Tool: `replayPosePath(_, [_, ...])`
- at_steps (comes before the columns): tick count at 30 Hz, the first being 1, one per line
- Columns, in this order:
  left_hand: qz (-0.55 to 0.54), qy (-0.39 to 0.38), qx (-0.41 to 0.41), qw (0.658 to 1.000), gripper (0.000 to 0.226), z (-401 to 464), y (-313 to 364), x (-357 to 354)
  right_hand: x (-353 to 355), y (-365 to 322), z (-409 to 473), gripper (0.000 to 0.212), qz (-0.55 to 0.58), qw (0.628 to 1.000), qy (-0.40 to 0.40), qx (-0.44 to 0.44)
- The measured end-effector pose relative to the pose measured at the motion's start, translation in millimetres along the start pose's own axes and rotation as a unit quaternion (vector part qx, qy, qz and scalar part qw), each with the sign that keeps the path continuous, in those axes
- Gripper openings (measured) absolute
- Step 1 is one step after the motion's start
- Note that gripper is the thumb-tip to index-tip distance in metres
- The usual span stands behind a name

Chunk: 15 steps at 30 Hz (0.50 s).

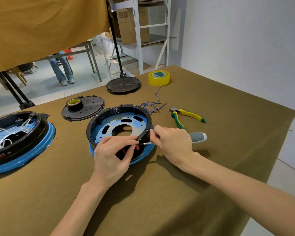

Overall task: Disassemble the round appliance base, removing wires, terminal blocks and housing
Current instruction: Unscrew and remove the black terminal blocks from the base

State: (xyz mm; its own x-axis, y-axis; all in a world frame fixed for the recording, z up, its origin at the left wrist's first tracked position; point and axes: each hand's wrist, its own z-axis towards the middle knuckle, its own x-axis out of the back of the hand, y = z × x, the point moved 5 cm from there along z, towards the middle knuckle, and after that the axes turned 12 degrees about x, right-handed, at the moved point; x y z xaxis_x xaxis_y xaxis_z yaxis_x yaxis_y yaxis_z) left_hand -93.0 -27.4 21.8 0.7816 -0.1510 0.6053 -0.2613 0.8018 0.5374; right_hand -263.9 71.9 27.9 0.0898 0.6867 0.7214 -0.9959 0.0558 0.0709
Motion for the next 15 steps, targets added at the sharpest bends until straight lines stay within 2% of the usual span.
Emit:
replayPosePath(3, [-0.003,-0.002,0.004,1.000,0.021,0,1,1,6,0,6,0.036,-0.015,0.999,0.024,0.028])
replayPosePath(10, [0.001,-0.008,0.007,1.000,0.023,1,1,1,-12,13,35,0.035,0.057,0.978,0.064,0.189])
replayPosePath(15, [0.006,-0.014,0.006,1.000,0.024,1,1,2,-23,16,35,0.029,0.090,0.977,0.054,0.183])
